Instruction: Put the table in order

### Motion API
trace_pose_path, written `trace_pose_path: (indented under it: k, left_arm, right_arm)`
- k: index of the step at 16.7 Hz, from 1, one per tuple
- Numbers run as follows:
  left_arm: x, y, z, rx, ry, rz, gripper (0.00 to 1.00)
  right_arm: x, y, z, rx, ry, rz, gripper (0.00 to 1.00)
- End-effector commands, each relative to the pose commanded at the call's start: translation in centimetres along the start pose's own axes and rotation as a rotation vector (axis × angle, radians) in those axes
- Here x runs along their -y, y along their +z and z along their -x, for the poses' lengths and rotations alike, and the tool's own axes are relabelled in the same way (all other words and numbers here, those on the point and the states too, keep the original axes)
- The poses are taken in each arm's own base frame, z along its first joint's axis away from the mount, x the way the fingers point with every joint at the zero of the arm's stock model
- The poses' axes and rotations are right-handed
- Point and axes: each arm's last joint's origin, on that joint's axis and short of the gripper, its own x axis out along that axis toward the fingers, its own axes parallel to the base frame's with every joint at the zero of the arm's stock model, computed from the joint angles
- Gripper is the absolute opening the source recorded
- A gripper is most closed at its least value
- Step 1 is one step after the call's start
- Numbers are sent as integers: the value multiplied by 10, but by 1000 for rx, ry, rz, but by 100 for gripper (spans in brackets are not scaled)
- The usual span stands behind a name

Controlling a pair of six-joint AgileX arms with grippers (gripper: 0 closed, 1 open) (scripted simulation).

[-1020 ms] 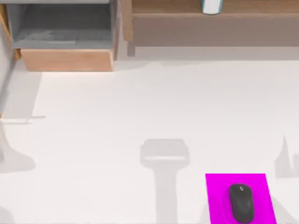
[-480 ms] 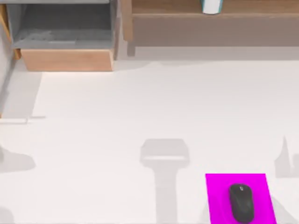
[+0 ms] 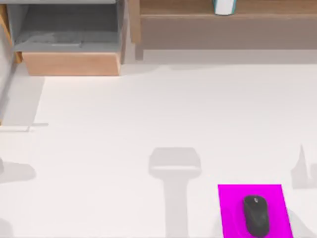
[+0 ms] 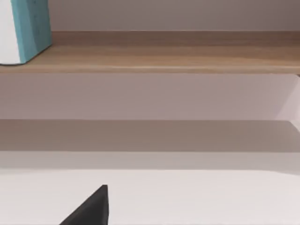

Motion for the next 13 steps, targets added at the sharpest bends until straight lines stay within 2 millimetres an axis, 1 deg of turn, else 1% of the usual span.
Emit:
trace_pose_path:
  k: [3,4,6,8,13]
  left_arm:
    - [0,0,0,0,0,0,0]
    - [4,0,1,-2,-18,15,0]
    - [4,-1,-3,-5,-17,14,0]
    - [4,-1,-16,-7,-16,12,0]
    - [4,5,-55,-3,-18,15,0]
  right_arm:
    - [0,0,0,0,0,0,100]
    - [0,0,0,0,0,0,100]
    - [0,0,0,0,0,0,100]
    - [0,0,0,0,0,0,100]
    - [0,0,0,0,0,0,100]
